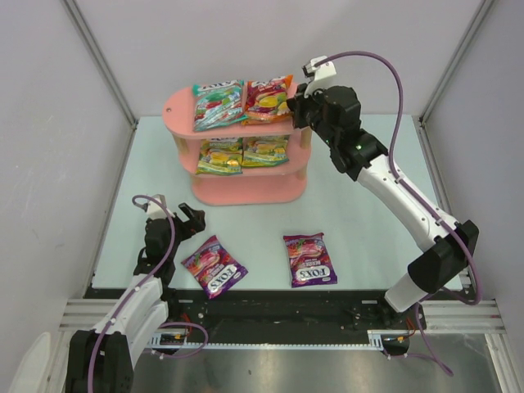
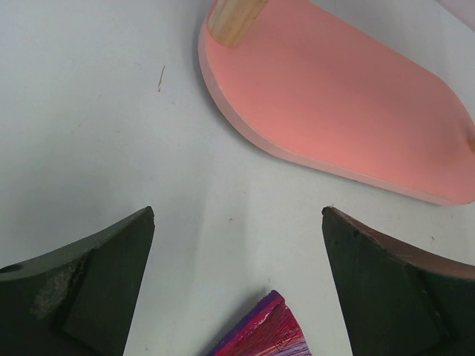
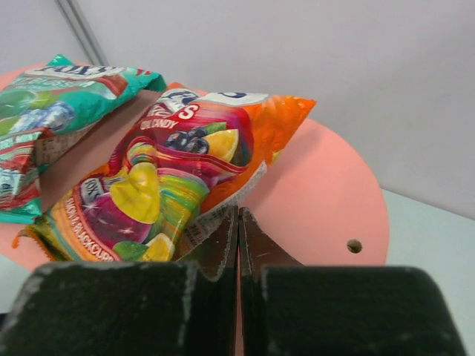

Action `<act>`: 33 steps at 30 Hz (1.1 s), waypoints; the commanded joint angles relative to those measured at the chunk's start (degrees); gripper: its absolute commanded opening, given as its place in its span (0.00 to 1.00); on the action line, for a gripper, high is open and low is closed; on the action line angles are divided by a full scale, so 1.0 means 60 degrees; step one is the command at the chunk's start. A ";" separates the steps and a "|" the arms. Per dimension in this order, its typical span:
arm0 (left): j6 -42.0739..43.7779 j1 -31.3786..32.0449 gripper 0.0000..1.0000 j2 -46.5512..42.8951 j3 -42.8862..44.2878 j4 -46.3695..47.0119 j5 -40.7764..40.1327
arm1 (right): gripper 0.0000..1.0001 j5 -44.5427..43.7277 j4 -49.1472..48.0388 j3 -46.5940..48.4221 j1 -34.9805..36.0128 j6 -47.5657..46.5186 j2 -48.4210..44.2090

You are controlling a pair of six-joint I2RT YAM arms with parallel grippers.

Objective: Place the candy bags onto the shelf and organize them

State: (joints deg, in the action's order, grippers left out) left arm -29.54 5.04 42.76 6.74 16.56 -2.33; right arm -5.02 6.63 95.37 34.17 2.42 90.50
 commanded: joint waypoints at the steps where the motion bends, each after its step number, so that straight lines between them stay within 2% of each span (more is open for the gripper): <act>1: -0.0087 -0.0078 1.00 -0.0037 0.0224 0.0243 0.0051 | 0.00 -0.0847 -0.0080 0.0335 -0.0041 -0.0373 -0.0273; 7: -0.0086 -0.0078 1.00 -0.0037 0.0224 0.0258 0.0066 | 0.02 -0.0996 -0.0446 0.0656 -0.0451 -0.0373 -0.0421; 10: -0.0086 -0.0078 1.00 -0.0023 0.0238 0.0258 0.0066 | 0.02 -0.0308 0.0035 0.1928 -0.0350 -0.0620 0.0439; 11: -0.0086 -0.0092 1.00 -0.0008 0.0238 0.0273 0.0051 | 0.02 -0.0278 0.0225 0.2787 -0.0204 -0.0883 0.0705; 22: -0.0101 -0.0078 1.00 -0.0023 0.0238 0.0258 0.0036 | 0.00 -0.0043 0.1955 0.7409 0.0544 -0.1852 0.4031; 27: -0.0101 -0.0078 1.00 -0.0023 0.0238 0.0243 0.0051 | 0.00 -0.0276 0.1927 0.6958 0.0647 -0.1897 0.4282; 31: -0.0086 -0.0078 1.00 -0.0023 0.0238 0.0258 0.0051 | 0.00 -0.0365 0.1299 0.5159 0.0676 -0.1648 0.3670; 33: -0.0101 -0.0078 1.00 -0.0023 0.0238 0.0243 0.0051 | 0.00 -0.0351 0.0555 0.3738 0.0706 -0.1516 0.3317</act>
State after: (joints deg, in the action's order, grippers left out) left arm -29.54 5.04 42.76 6.74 16.56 -2.33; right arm -6.24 13.67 127.55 37.95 -7.55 115.37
